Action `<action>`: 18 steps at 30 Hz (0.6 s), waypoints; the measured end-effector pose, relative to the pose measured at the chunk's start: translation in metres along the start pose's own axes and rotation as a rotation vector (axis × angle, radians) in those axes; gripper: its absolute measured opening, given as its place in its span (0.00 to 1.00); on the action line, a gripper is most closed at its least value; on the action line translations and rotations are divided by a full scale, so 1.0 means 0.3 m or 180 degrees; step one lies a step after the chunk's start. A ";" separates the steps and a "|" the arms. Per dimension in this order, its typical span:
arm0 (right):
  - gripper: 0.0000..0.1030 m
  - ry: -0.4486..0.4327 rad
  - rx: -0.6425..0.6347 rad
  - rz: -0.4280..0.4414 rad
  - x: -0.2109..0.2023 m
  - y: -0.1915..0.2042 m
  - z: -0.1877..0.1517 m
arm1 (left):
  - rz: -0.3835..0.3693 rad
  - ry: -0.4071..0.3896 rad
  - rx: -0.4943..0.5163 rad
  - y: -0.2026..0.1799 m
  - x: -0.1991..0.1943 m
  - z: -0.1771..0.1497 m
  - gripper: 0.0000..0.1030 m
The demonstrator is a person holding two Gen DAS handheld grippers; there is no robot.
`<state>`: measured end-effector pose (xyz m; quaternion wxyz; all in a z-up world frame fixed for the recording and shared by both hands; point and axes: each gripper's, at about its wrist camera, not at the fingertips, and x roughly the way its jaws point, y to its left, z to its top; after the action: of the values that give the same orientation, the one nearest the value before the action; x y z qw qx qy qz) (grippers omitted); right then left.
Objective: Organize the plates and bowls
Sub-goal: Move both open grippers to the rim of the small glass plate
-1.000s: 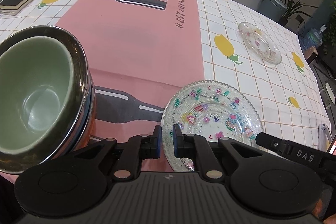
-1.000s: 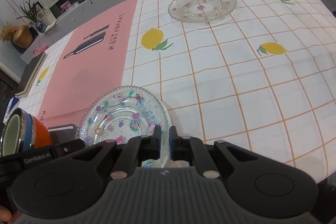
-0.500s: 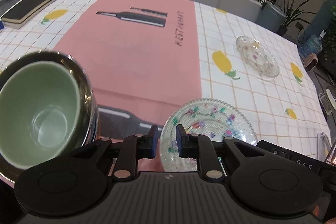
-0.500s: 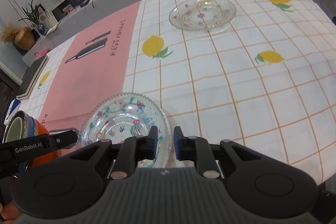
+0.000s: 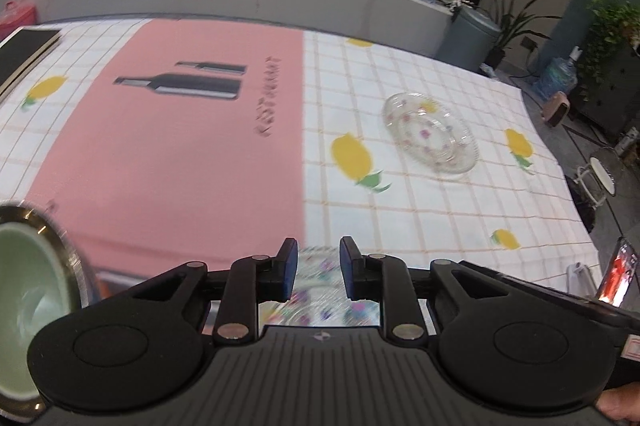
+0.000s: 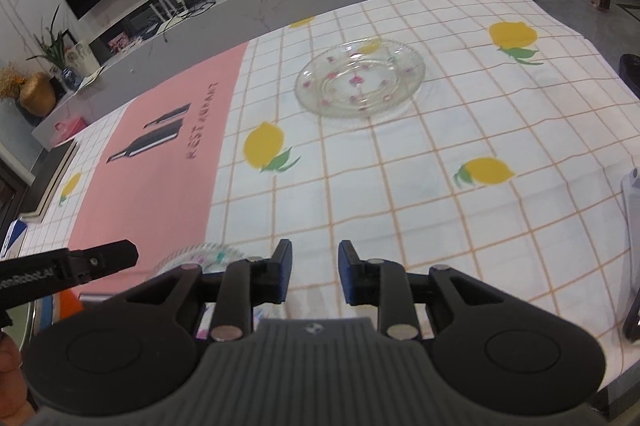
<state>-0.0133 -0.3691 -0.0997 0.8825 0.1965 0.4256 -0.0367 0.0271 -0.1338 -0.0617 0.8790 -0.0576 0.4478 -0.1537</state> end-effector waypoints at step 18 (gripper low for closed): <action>0.38 -0.0218 0.0483 -0.0074 0.143 -0.149 0.189 | -0.0280 -0.0001 -0.0029 -0.148 0.200 0.180 0.37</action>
<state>0.0454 -0.4274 -0.1148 0.8787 0.2564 0.3934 -0.0858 0.0941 -0.1971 -0.0653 0.8711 -0.0812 0.4454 -0.1901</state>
